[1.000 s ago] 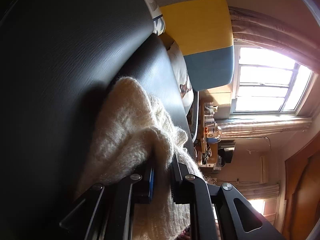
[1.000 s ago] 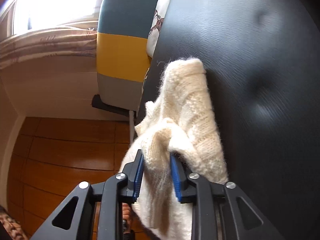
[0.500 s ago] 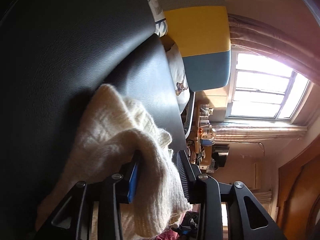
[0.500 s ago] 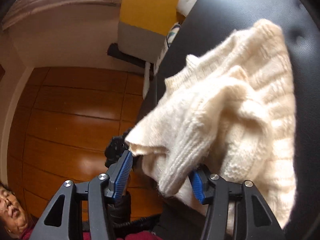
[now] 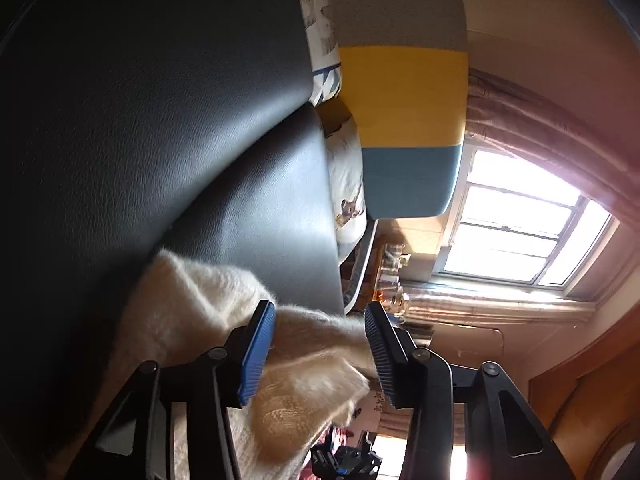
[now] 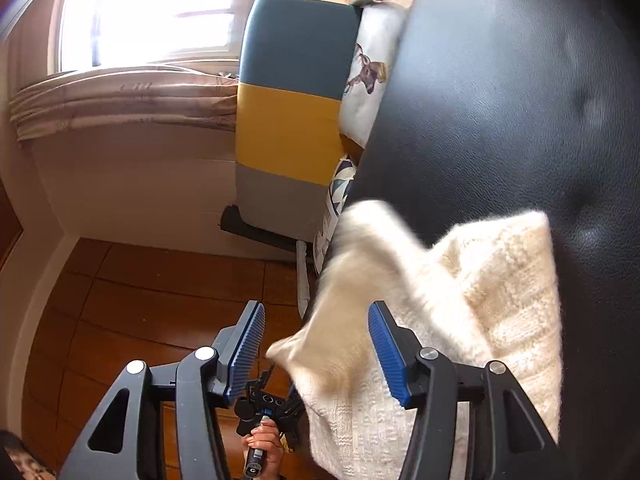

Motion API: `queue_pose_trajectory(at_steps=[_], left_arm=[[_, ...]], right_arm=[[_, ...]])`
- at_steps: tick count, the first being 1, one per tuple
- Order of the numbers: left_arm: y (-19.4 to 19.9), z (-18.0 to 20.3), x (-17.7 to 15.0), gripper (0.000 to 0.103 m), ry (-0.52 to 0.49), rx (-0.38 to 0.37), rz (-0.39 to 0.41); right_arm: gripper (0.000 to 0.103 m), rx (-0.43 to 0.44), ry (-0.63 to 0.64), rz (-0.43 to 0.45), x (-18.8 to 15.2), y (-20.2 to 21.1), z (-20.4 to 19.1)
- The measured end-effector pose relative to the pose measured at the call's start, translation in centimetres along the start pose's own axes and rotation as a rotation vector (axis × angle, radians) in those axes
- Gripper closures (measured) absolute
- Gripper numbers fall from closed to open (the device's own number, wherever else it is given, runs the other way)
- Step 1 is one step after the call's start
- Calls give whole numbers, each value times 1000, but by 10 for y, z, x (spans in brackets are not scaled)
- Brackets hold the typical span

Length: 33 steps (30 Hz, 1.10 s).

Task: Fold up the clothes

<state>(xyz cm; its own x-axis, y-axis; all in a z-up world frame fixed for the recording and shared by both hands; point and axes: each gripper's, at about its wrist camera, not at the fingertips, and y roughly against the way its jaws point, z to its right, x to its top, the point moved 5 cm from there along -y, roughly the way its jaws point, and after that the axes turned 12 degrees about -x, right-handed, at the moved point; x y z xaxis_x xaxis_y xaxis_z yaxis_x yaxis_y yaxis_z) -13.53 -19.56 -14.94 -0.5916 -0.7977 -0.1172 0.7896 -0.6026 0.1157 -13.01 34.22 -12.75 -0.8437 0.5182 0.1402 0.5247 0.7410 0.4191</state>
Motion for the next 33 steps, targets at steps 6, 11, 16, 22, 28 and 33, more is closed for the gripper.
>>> queue_pose_trajectory(at_steps=[6, 11, 16, 22, 28, 33], left_arm=[[38, 1, -9, 50, -215, 163, -14], [63, -14, -38, 50, -386, 299, -82], [59, -2, -62, 50, -607, 358, -110], [19, 3, -86, 49, -935, 536, -192], [-17, 4, -100, 53, -1186, 701, -230], [-9, 4, -93, 96, -1199, 803, -129]], right_arm=[[47, -175, 169, 30, -15, 11, -21], [47, -526, 521, 44, -50, 1, -33], [47, -689, 684, 30, -69, -13, -18], [47, -735, 661, 4, -71, -25, 0], [47, -721, 659, -5, -69, -25, 4], [47, -737, 680, -28, -69, -27, 3]])
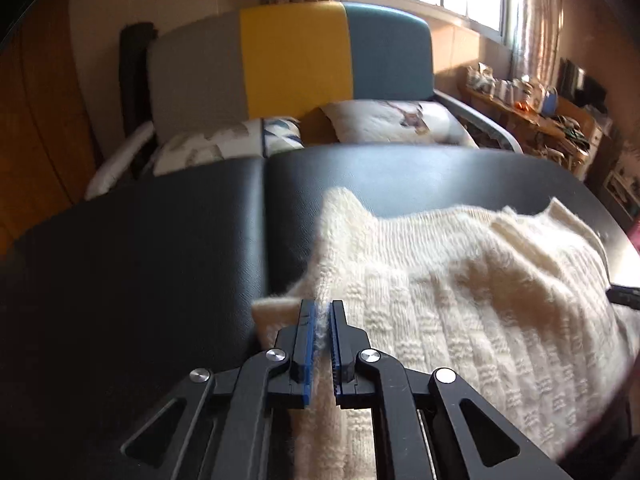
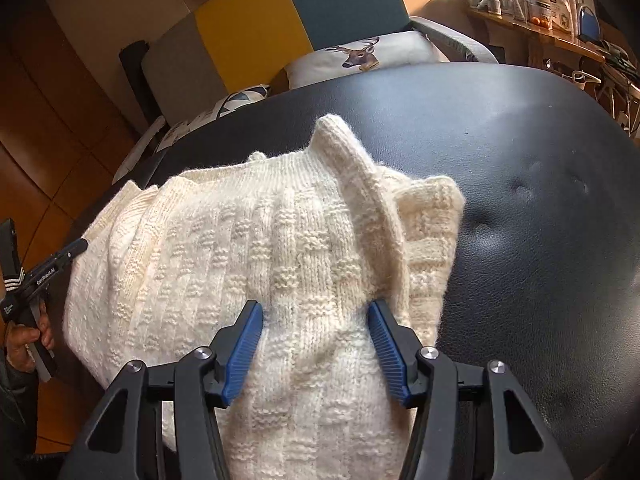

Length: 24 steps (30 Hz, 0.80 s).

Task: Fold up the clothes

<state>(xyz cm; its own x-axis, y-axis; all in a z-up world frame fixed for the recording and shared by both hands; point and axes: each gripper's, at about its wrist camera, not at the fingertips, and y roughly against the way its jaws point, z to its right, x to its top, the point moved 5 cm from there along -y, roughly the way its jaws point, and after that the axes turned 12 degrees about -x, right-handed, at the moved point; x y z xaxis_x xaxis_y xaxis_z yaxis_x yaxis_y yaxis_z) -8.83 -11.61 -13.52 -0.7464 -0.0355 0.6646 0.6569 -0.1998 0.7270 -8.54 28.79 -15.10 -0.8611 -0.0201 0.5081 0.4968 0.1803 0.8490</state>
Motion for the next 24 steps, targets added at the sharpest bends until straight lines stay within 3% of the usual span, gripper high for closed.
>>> queue_pose_trajectory(at_steps=[4, 9, 10, 11, 12, 14, 18, 19, 24], left_arm=[[-12, -31, -20, 96, 162, 9, -58], [16, -34, -8, 87, 243, -54, 29], [18, -26, -2, 85, 217, -78, 34], [17, -14, 4, 76, 176, -107, 35], [16, -3, 10, 60, 135, -135, 35], [15, 21, 23, 45, 53, -192, 36], [14, 67, 47, 44, -112, -305, 37], [3, 77, 49, 44, -152, -300, 12], [-21, 85, 45, 44, -133, -303, -19]], right_arm=[[49, -8, 9, 9, -1, -2, 6], [49, -7, 60, 36, 3, 7, 2], [49, 1, 66, 48, 8, 14, 0], [49, 9, 72, 59, 13, 20, -2], [49, 21, 100, 85, 21, 27, -7], [48, 61, 178, 122, 41, 39, -25], [48, 55, 290, 64, 75, 15, -58], [48, 41, 318, 40, 82, 5, -65], [48, -36, 311, -66, 105, -52, -63]])
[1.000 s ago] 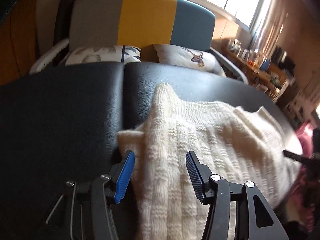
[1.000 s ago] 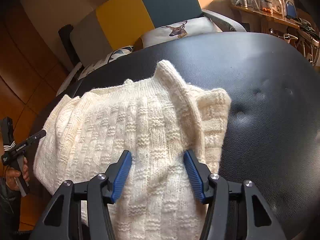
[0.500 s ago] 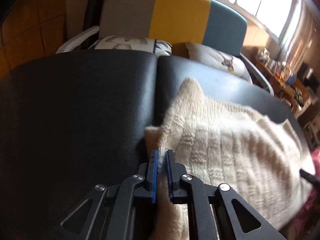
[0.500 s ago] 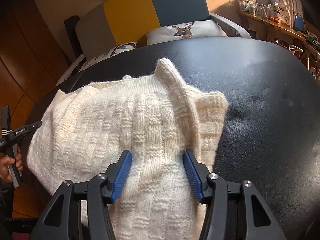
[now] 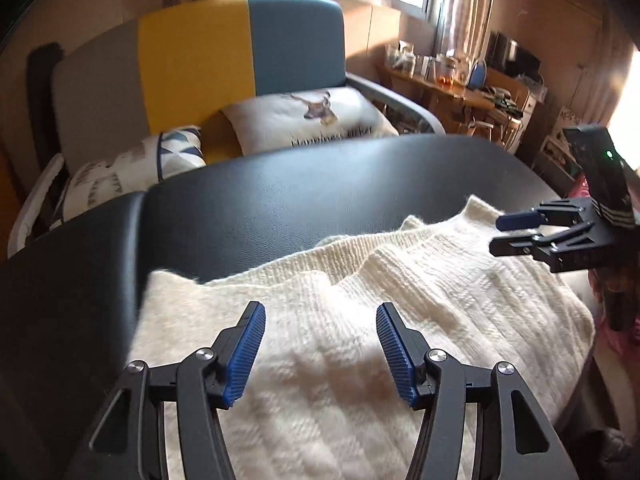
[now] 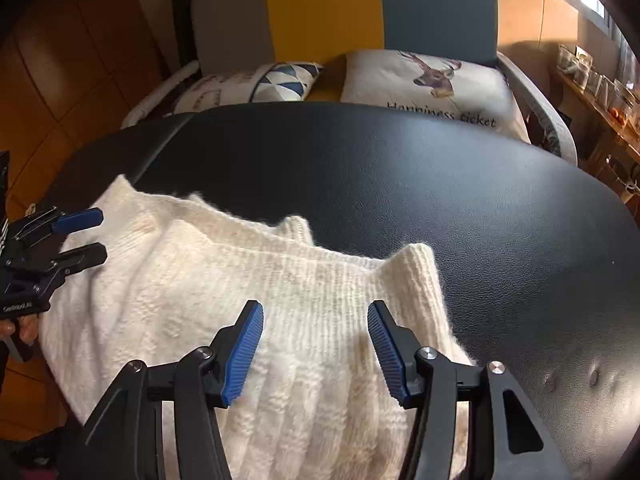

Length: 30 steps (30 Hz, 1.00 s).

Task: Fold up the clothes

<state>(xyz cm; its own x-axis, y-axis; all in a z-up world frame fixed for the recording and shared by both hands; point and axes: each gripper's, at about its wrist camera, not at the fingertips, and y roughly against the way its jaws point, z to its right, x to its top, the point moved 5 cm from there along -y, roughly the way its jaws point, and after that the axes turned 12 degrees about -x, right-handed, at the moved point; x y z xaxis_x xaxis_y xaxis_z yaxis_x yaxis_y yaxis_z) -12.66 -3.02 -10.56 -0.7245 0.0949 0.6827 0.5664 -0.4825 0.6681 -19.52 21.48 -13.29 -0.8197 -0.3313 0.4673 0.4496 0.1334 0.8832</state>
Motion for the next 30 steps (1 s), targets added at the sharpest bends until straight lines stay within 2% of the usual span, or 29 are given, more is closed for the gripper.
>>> queue_pose_trajectory(at_steps=[2, 3, 5, 7, 9, 11, 12, 15, 18, 20, 21, 23, 24, 26, 30], left_arm=[[-9, 0, -1, 48, 14, -4, -7], [-13, 0, -2, 61, 20, -6, -10], [-21, 0, -4, 76, 34, -11, -17], [-30, 0, -5, 87, 47, -15, -23], [-39, 0, -7, 94, 61, -19, -30], [-47, 0, -8, 95, 75, -23, -37], [-52, 0, -9, 95, 81, -25, -40], [-34, 9, 5, 95, 79, -50, 69], [-52, 5, 17, 95, 76, -12, 50], [-77, -6, 11, 95, 106, 12, -23], [-90, -12, 7, 90, 124, 24, -64], [-91, -15, 5, 88, 154, -11, -63], [-90, -16, 5, 81, 169, -33, -56], [-75, -22, 7, 73, 158, 4, -31], [-41, -36, 13, 65, 123, 103, 24]], right_arm=[[47, 23, -21, -61, -2, -19, 3], [47, 20, -25, -82, -3, -27, 4], [47, -17, -8, -97, -4, -34, 1], [47, -56, 18, -73, -6, -31, -3], [54, -95, 45, -47, -7, -28, -7], [93, -133, 71, -21, -8, -25, -11], [96, -143, 79, -3, -7, -20, -13], [97, -158, 69, 82, 1, 7, -14], [97, -230, 38, 101, 2, 5, 3], [97, -250, -3, 61, -4, -11, 14], [97, -259, -24, 40, -8, -19, 19], [96, -254, -49, 43, -17, -32, 24], [96, -250, -62, 46, -22, -39, 26], [95, -254, -71, 72, -26, -40, 26], [93, -241, -81, 92, -28, -38, 27]])
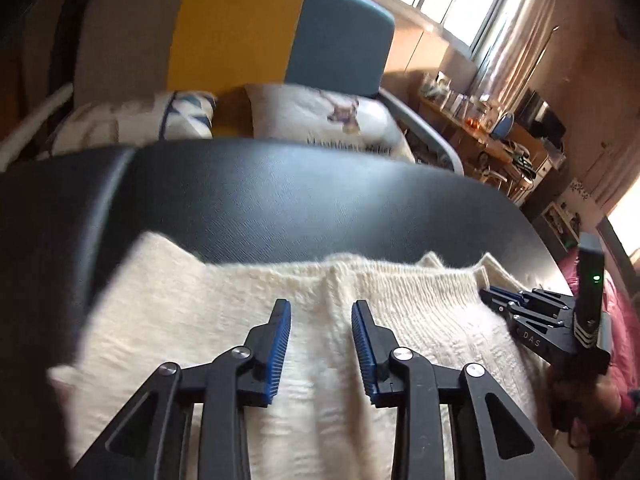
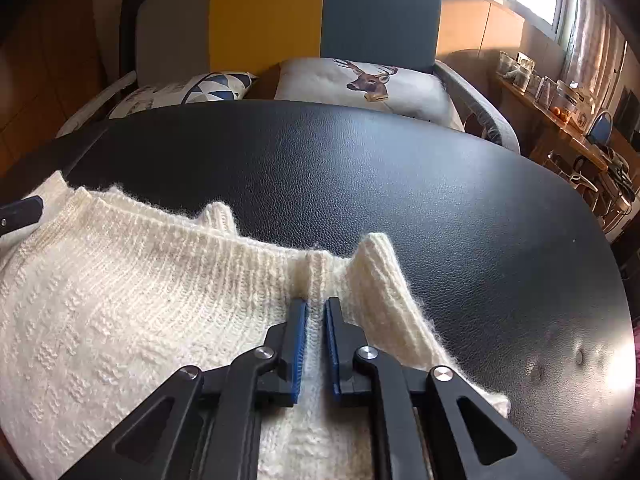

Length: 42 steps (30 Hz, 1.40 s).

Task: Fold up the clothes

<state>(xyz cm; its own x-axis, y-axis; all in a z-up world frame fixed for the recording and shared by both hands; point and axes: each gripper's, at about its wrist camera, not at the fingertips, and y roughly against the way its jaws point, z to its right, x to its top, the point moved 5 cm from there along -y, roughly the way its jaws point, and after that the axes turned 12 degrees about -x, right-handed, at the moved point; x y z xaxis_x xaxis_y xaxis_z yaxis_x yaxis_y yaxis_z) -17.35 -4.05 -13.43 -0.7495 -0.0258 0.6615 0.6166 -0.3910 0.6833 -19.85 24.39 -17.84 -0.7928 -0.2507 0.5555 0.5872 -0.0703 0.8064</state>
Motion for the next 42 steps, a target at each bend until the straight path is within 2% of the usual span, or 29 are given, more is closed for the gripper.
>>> queue_pose_trajectory(at_steps=[2, 3, 6, 7, 9, 12, 13, 14, 15, 16, 17, 18, 19, 20, 21, 24, 25, 27, 28, 31, 34, 36, 38, 40, 42], left_arm=[[14, -14, 3, 63, -18, 76, 14], [18, -26, 3, 63, -18, 121, 8], [25, -43, 0, 62, -2, 107, 0], [27, -48, -1, 61, 4, 98, -2], [22, -47, -5, 53, -22, 100, -24], [12, -45, -10, 46, -70, 109, -61], [9, -44, -12, 46, -85, 112, -73], [5, -43, -14, 46, -101, 114, -86], [2, -42, -16, 53, -117, 117, -98], [-1, -41, -18, 60, -133, 120, -110], [-5, -40, -20, 75, -149, 123, -122], [-2, -42, -20, 87, -131, 122, -104], [3, -45, -20, 88, -102, 121, -74], [9, -49, -20, 89, -72, 120, -45], [14, -52, -20, 90, -43, 119, -15], [24, -61, -19, 93, 61, 115, 57], [21, -63, -19, 93, 78, 114, 52], [11, -66, -20, 87, 97, 112, 23], [7, -68, -21, 87, 107, 111, 8], [11, -66, -16, 82, 105, 112, 2], [30, -66, -10, 82, 133, 97, 68], [45, -63, -6, 77, 100, 122, 120], [53, -64, -8, 70, 58, 194, 130], [46, -71, -16, 64, 62, 207, 59], [31, -78, -23, 64, 79, 172, -34]], right_arm=[[89, 40, -29, -30, 4, 3, 5], [88, 39, -55, -9, 7, 11, 8], [81, 53, -115, 73, 20, 41, 12], [79, 102, -105, 85, 23, 48, 4], [77, 202, -74, 91, 28, 60, -16], [76, 270, 0, 16, 28, 51, -55], [76, 278, 19, -23, 26, 44, -66], [76, 246, 37, -68, 22, 31, -73], [76, 210, 56, -115, 18, 18, -80], [75, 203, 47, -113, 16, 12, -83], [75, 199, 37, -98, 16, 12, -83], [76, 195, 27, -82, 16, 12, -83], [81, 181, 40, -66, 17, 14, -84], [90, 163, 63, -51, 17, 16, -86], [94, 146, 87, -36, 18, 18, -88], [99, 97, 87, 22, 30, 25, -84], [99, 99, 65, 19, 35, 22, -80], [99, 77, 42, -29, 34, 4, -76], [99, 94, 33, -47, 29, -4, -76], [99, 108, 5, 20, 23, -5, -71], [99, 111, -1, 26, 22, -5, -70], [99, 118, -10, 25, 22, -5, -69], [98, 135, -28, 21, 21, -6, -67], [98, 156, -48, 17, 20, -7, -64], [98, 175, -66, 14, 21, -8, -62]])
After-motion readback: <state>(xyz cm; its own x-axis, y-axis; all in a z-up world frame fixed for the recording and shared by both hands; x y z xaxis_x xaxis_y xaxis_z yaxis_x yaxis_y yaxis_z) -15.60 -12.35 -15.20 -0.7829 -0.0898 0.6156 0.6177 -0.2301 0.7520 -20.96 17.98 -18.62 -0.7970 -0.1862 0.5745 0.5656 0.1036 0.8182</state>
